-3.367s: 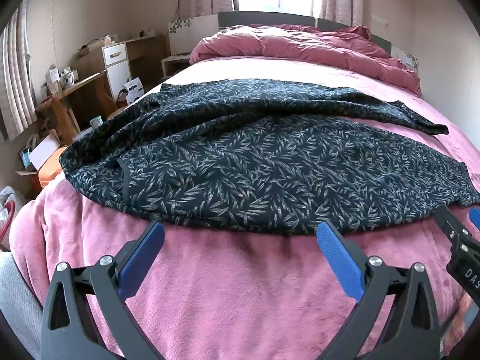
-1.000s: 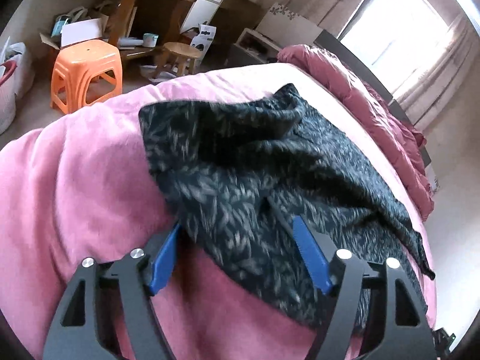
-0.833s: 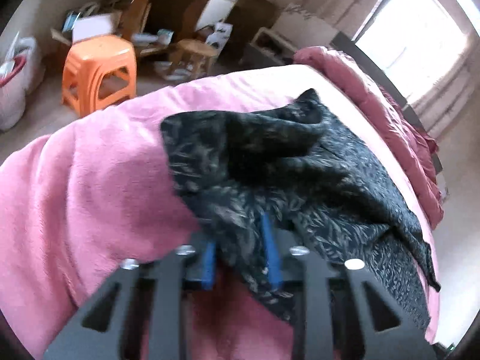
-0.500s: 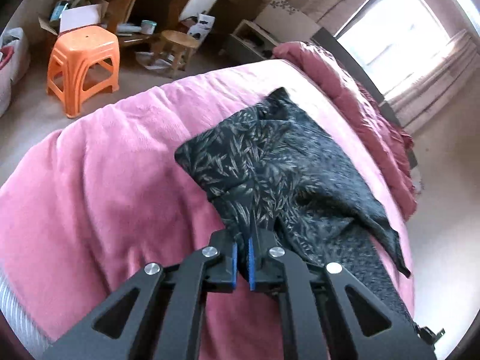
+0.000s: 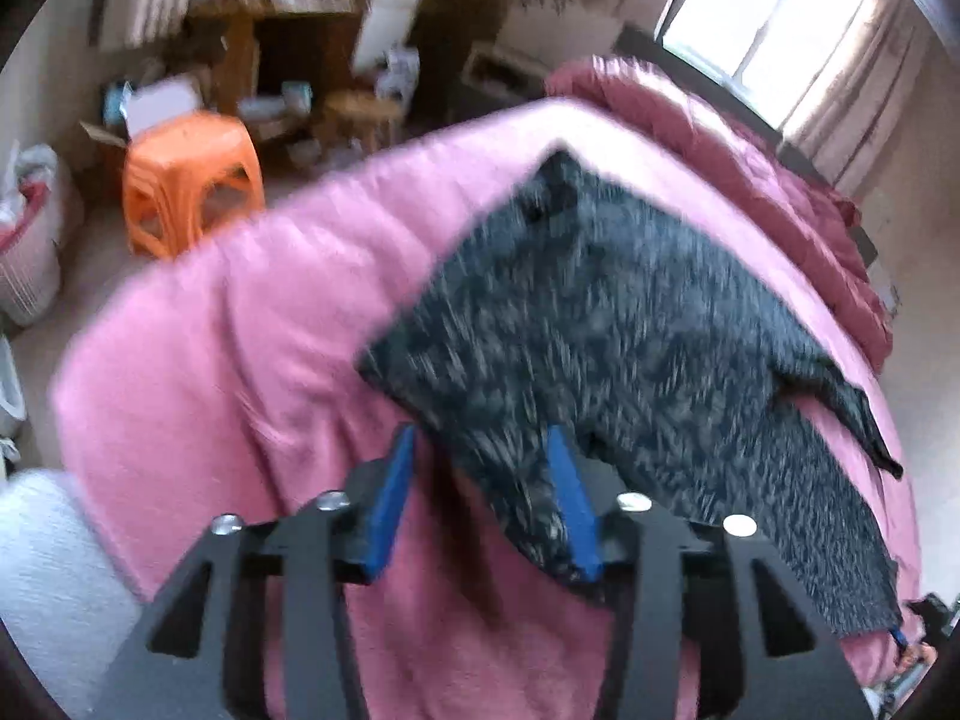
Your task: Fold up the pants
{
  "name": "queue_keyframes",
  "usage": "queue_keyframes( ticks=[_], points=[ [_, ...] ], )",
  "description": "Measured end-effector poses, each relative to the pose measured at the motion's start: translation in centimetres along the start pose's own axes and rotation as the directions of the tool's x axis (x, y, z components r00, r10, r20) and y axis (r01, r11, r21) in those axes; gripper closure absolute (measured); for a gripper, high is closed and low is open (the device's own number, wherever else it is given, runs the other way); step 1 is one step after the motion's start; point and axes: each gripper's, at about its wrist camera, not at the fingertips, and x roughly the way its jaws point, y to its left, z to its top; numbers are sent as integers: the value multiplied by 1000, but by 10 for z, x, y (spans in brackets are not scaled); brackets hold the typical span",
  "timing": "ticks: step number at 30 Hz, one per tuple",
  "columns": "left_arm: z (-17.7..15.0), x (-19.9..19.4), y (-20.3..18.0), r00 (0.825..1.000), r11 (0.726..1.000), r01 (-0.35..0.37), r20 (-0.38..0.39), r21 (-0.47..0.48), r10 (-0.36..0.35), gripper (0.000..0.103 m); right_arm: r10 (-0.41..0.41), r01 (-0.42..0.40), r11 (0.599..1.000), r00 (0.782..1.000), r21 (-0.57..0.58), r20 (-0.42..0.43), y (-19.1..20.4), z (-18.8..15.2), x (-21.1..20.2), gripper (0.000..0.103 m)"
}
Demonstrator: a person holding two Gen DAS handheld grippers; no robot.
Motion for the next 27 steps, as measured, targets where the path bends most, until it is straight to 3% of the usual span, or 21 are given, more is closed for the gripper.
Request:
queue_keyframes(
  ticks=[3,6,12,14,15,18,19,20,21,24,27],
  points=[
    [13,-22,-1,994,1000,-21,104,6,21,43,38,-32,999,986,-37,161,19,-2,-37,40],
    [34,-20,-10,992,1000,2,126,28,-5,38,118,-91,986,973,-142,199,54,-16,-53,40],
    [71,28,-53,996,988,-45,82,150,33,38,250,-236,930,968,-282,13,128,-63,-30,37],
    [77,48,-67,997,981,-62,60,184,52,40,294,-297,902,954,-313,-58,146,-88,-17,37],
    [83,60,-74,997,977,-69,42,201,62,47,317,-327,879,944,-346,-88,155,-102,-10,37],
    [96,93,-82,991,966,-136,22,219,135,53,345,-364,817,930,-448,-127,165,-136,0,37],
    [101,103,-80,988,966,-151,7,212,153,65,335,-363,806,931,-468,-146,171,-143,2,37],
    [102,110,-79,988,968,-150,-10,201,156,85,329,-376,797,926,-472,-183,173,-148,6,37],
    [105,122,-75,987,973,-139,-51,182,150,100,334,-389,793,921,-468,-200,180,-153,5,37],
    [106,136,-67,987,980,-121,-88,159,136,100,330,-386,795,923,-468,-200,180,-155,6,37],
    [108,129,-58,989,979,-138,-37,150,145,101,331,-394,808,918,-437,-216,178,-153,10,37]
  ],
)
